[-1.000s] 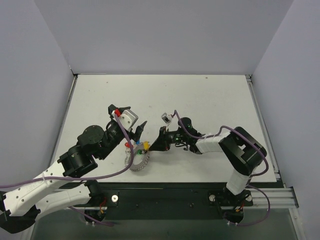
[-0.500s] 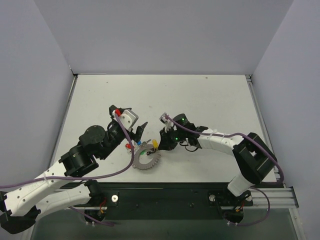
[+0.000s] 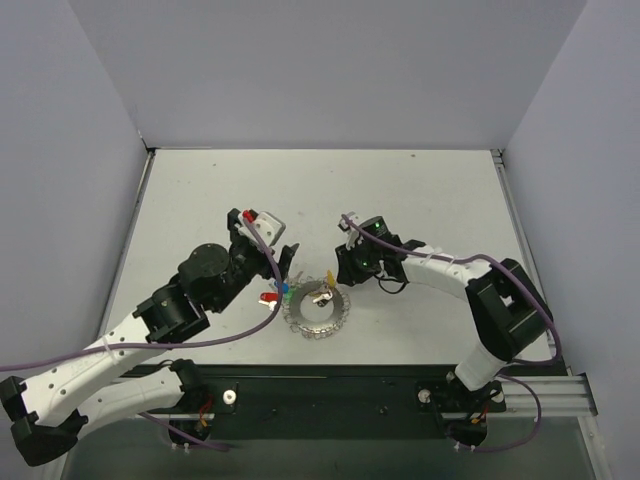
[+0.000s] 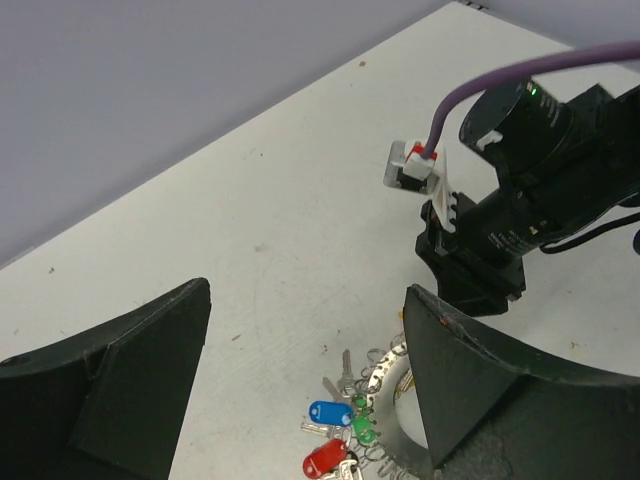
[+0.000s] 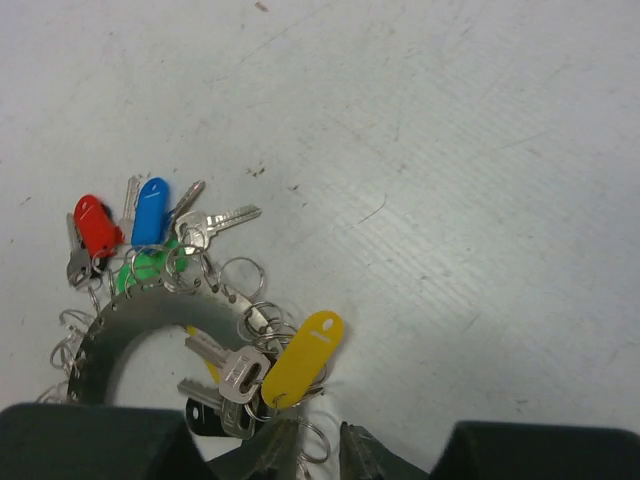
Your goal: Put the keys on the keyring
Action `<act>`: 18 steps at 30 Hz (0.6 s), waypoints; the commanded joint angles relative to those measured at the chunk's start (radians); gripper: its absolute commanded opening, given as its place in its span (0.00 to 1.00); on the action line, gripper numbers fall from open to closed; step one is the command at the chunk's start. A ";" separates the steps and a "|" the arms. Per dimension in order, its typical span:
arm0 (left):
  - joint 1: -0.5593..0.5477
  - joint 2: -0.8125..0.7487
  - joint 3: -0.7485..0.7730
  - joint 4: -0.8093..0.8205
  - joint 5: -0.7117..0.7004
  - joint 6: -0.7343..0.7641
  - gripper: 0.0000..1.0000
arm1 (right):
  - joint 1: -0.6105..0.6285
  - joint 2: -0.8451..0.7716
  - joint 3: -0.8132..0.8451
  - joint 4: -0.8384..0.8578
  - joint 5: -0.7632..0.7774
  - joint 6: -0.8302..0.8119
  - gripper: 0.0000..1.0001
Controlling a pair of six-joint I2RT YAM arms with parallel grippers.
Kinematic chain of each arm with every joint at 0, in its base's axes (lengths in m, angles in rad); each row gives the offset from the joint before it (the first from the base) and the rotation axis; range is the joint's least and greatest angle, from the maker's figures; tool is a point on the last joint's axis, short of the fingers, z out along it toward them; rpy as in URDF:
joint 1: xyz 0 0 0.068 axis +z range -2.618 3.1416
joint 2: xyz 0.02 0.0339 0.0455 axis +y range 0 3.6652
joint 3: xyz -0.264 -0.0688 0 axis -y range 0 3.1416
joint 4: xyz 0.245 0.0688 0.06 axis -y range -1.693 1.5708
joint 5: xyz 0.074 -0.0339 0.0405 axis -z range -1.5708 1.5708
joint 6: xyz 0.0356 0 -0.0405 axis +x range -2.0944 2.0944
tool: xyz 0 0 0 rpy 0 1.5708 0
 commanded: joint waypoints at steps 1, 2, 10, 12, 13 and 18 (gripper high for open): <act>0.037 0.042 -0.026 0.042 0.019 -0.087 0.88 | -0.012 -0.072 0.047 -0.016 0.097 -0.029 0.31; 0.059 0.045 -0.031 0.047 0.028 -0.096 0.88 | -0.012 -0.080 0.046 -0.015 0.109 -0.029 0.34; 0.172 0.109 -0.088 0.088 0.135 -0.212 0.88 | -0.015 -0.247 -0.028 0.056 0.152 -0.054 0.71; 0.203 0.126 -0.097 0.105 0.183 -0.239 0.88 | -0.019 -0.316 -0.058 0.094 0.166 -0.051 0.81; 0.241 0.147 -0.103 0.112 0.206 -0.269 0.88 | -0.024 -0.339 -0.068 0.105 0.172 -0.042 0.84; 0.379 0.235 -0.132 0.184 0.411 -0.392 0.88 | -0.059 -0.471 -0.108 0.166 0.148 0.012 0.94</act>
